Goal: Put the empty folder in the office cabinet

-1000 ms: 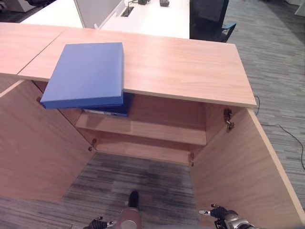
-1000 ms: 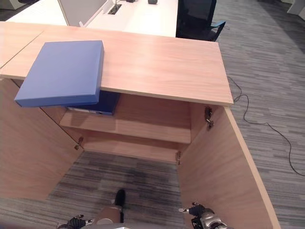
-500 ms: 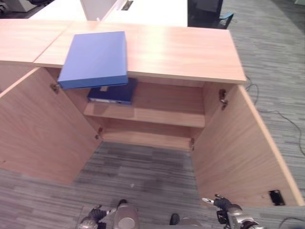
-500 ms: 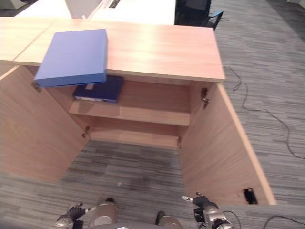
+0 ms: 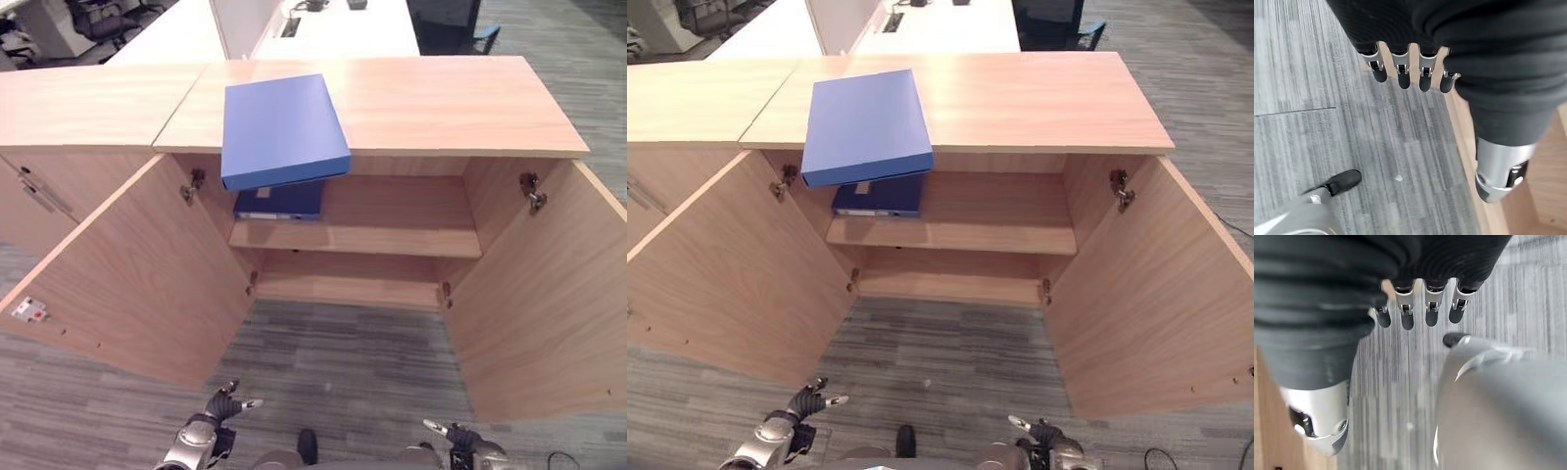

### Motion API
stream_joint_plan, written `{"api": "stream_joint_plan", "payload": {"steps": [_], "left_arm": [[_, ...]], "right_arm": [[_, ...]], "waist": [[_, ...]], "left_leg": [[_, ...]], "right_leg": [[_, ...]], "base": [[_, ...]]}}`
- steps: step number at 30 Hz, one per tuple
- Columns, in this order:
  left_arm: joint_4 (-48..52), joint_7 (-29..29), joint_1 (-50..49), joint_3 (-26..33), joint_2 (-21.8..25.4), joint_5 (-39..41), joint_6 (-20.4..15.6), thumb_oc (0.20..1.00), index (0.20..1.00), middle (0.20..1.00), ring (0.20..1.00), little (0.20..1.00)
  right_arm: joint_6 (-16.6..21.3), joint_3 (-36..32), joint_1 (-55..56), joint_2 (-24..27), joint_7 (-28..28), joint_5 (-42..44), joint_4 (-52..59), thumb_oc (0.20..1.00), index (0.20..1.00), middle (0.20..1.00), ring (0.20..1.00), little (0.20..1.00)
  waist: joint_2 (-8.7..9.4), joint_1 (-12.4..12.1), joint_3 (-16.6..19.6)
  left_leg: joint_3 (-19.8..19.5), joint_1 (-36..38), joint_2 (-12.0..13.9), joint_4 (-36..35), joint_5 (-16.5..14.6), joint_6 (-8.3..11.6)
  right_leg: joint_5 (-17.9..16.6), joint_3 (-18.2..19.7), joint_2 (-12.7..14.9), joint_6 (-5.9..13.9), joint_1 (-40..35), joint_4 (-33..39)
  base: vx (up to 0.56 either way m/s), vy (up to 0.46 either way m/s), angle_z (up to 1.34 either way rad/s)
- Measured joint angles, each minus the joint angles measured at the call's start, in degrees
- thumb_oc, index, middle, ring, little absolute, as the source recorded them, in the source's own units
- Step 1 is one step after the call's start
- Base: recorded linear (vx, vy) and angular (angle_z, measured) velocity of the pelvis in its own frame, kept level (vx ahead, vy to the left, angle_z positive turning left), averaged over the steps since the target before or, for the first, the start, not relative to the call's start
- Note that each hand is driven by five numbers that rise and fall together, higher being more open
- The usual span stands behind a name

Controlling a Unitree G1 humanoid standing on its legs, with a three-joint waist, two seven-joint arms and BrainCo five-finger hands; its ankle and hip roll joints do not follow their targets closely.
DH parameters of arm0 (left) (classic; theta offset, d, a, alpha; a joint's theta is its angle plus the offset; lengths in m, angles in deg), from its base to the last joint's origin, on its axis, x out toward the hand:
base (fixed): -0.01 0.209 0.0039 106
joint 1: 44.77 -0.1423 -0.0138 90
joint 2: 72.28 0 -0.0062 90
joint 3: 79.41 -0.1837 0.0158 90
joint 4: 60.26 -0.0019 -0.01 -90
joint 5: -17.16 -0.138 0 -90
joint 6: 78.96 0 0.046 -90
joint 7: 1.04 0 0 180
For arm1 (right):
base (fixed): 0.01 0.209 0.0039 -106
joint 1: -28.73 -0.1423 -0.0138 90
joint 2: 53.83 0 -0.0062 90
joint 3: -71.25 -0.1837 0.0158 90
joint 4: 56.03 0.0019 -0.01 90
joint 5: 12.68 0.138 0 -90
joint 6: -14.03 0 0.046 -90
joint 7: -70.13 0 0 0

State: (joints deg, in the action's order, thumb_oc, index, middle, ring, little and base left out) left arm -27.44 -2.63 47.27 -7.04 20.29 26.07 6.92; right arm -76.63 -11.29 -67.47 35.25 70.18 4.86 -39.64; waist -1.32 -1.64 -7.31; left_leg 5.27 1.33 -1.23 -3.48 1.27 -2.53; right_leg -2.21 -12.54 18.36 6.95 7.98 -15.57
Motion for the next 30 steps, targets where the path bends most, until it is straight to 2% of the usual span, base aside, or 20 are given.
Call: {"api": "stream_joint_plan", "payload": {"steps": [1, 2, 3, 4, 5, 8, 11, 14, 17, 20, 22, 24, 27, 30], "left_arm": [[0.0, 0.0, -0.1, 0.2, -0.1, 0.2, 0.0, 1.000, 1.000, 1.000, 1.000, 1.000], [0.1, 0.0, -0.1, 1.2, -0.1, 1.1, 0.0, 1.000, 1.000, 1.000, 1.000, 1.000], [0.1, 0.0, 0.1, 2.0, 0.0, 1.9, 0.0, 1.000, 1.000, 1.000, 1.000, 1.000], [0.9, -0.2, -0.1, 2.6, -0.2, 2.2, 0.1, 1.000, 1.000, 1.000, 1.000, 1.000], [2.4, -0.1, -0.2, 2.2, -0.9, 2.6, 0.0, 1.000, 1.000, 1.000, 1.000, 1.000], [13.4, -0.8, -5.0, 4.6, -1.1, 7.3, -0.7, 1.000, 1.000, 1.000, 1.000, 1.000], [20.4, -0.9, -7.2, 5.7, -1.1, 10.6, -0.6, 1.000, 1.000, 1.000, 1.000, 1.000], [25.7, -1.5, -8.7, 8.1, -1.6, 13.8, -0.6, 1.000, 1.000, 1.000, 1.000, 1.000], [36.6, -2.5, -11.1, 9.9, -1.5, 16.3, -0.7, 1.000, 1.000, 1.000, 1.000, 1.000], [41.7, -3.9, -11.6, 11.6, -1.7, 17.5, -1.0, 1.000, 1.000, 1.000, 1.000, 1.000], [46.4, -6.7, -13.0, 14.6, -1.9, 17.4, -1.0, 1.000, 1.000, 1.000, 1.000, 1.000], [51.2, -9.8, -14.3, 18.1, -1.9, 16.3, -2.4, 1.000, 1.000, 1.000, 1.000, 1.000], [54.5, -14.2, -16.1, 22.5, -1.9, 11.7, -2.7, 1.000, 1.000, 1.000, 1.000, 1.000], [62.3, -23.2, -17.8, 31.1, -0.3, -1.7, -2.9, 1.000, 1.000, 1.000, 1.000, 1.000]], "right_arm": [[0.0, 0.8, -0.4, 0.0, -0.1, 0.2, 0.0, 1.000, 1.000, 1.000, 1.000, 1.000], [0.0, 2.6, -1.1, -0.1, -0.1, 0.7, 0.9, 1.000, 1.000, 1.000, 1.000, 1.000], [0.5, 3.6, -1.5, -0.1, -0.1, 1.5, 2.3, 1.000, 1.000, 1.000, 1.000, 1.000], [0.5, 3.6, -1.5, -0.1, -0.2, 1.6, 2.3, 1.000, 1.000, 1.000, 1.000, 1.000], [0.4, 3.5, -1.2, 0.4, -0.4, 1.6, 2.0, 1.000, 1.000, 1.000, 1.000, 1.000], [0.6, 3.3, -0.4, 0.6, -1.4, 1.6, 4.0, 1.000, 1.000, 1.000, 1.000, 1.000], [0.7, 2.5, 0.6, 0.7, -1.9, 1.6, 4.5, 1.000, 1.000, 1.000, 1.000, 1.000], [0.9, 0.9, 1.4, 1.0, -3.1, 1.5, 4.7, 1.000, 1.000, 1.000, 1.000, 1.000], [0.6, 0.9, 3.2, 1.0, -4.2, 1.4, 6.3, 1.000, 1.000, 1.000, 1.000, 1.000], [0.4, 0.9, 4.0, 0.9, -4.6, 1.4, 6.3, 1.000, 1.000, 1.000, 1.000, 1.000], [0.4, 0.9, 5.0, 0.5, -5.2, 1.4, 6.4, 1.000, 1.000, 1.000, 1.000, 1.000], [0.3, 0.9, 6.7, 0.2, -5.8, 1.4, 6.6, 1.000, 1.000, 1.000, 1.000, 1.000], [0.4, 0.8, 8.6, -0.1, -6.4, 1.5, 6.6, 1.000, 1.000, 1.000, 1.000, 1.000], [0.3, 0.7, 10.8, -0.6, -7.4, 1.5, 6.0, 1.000, 1.000, 1.000, 1.000, 1.000]], "waist": [[-0.03, -0.1, -0.2], [-0.15, -0.2, -0.9], [0.45, 0.4, -2.2], [1.60, 1.1, -2.2], [1.05, 1.4, -2.4], [0.32, 0.9, -2.7], [-0.38, 1.0, -2.1], [-1.28, 1.0, -1.0], [-1.41, 1.0, -0.8], [-1.56, 1.0, 0.4], [-1.44, 1.0, 0.9], [-1.20, 0.5, 1.7], [-1.17, -0.2, 2.6], [-0.34, -1.4, 3.0]], "left_leg": [[0.3, 0.3, 0.6, -0.8, 0.4, 0.08], [0.8, 0.6, 1.8, -1.6, 1.0, 0.43], [0.7, 0.4, 2.0, -1.6, 1.4, 1.18], [0.1, 0.4, 1.5, -1.6, 1.4, 1.17], [-1.0, 0.6, 1.7, -1.6, 1.8, 1.76], [-1.1, 0.9, 3.1, -1.6, 1.9, 2.00], [-1.6, 1.7, 3.8, -1.6, 1.5, 2.75], [-1.6, 2.4, 4.3, -1.6, 1.1, 3.43], [-1.9, 3.8, 4.4, -1.7, 1.0, 3.56], [-2.0, 3.9, 4.4, -1.7, 0.9, 3.67], [-2.0, 3.9, 4.4, -2.1, 0.5, 3.69], [-2.3, 3.9, 4.5, -2.2, 0.5, 3.72], [-2.3, 3.9, 4.5, -2.2, 0.4, 3.87], [-2.8, 4.0, 4.6, -2.2, 0.5, 3.94]], "right_leg": [[1.8, 0.6, -2.1, -0.12, 0.7, -0.5], [4.0, 1.9, -6.5, -0.53, 2.0, 0.2], [4.1, 2.5, -10.1, -0.86, 2.1, 3.5], [3.0, 4.1, -11.4, -2.11, 1.4, 5.6], [1.7, 4.0, -12.3, -3.28, -0.6, 8.3], [-1.3, 3.5, -14.4, -4.47, -4.1, 14.8], [-3.6, 2.7, -15.5, -4.63, -7.9, 20.8], [-3.4, 2.8, -16.0, -4.93, -8.6, 21.0], [-3.2, 2.6, -16.2, -5.05, -10.0, 21.0], [-3.1, 2.5, -16.1, -5.02, -10.2, 21.0], [-3.1, 2.5, -16.1, -5.02, -10.4, 21.0], [-3.1, 2.3, -16.1, -5.08, -10.7, 21.0], [-3.0, 2.3, -16.1, -5.11, -10.8, 21.0], [-3.0, 1.9, -16.2, -5.13, -11.0, 21.0]], "base": [[-0.02, 0.033, -0.24], [0.02, -0.005, -0.16], [0.03, -0.014, 0.05], [0.07, -0.051, 0.41], [0.08, -0.063, 0.25], [0.08, -0.042, 0.04], [0.15, -0.051, 0.09], [0.13, -0.045, -0.01], [0.07, -0.029, 0.03], [0.07, -0.031, 0.02], [0.05, -0.032, -0.01], [0.04, -0.027, 0.05], [0.04, -0.039, 0.02], [0.02, -0.029, 0.07]]}}
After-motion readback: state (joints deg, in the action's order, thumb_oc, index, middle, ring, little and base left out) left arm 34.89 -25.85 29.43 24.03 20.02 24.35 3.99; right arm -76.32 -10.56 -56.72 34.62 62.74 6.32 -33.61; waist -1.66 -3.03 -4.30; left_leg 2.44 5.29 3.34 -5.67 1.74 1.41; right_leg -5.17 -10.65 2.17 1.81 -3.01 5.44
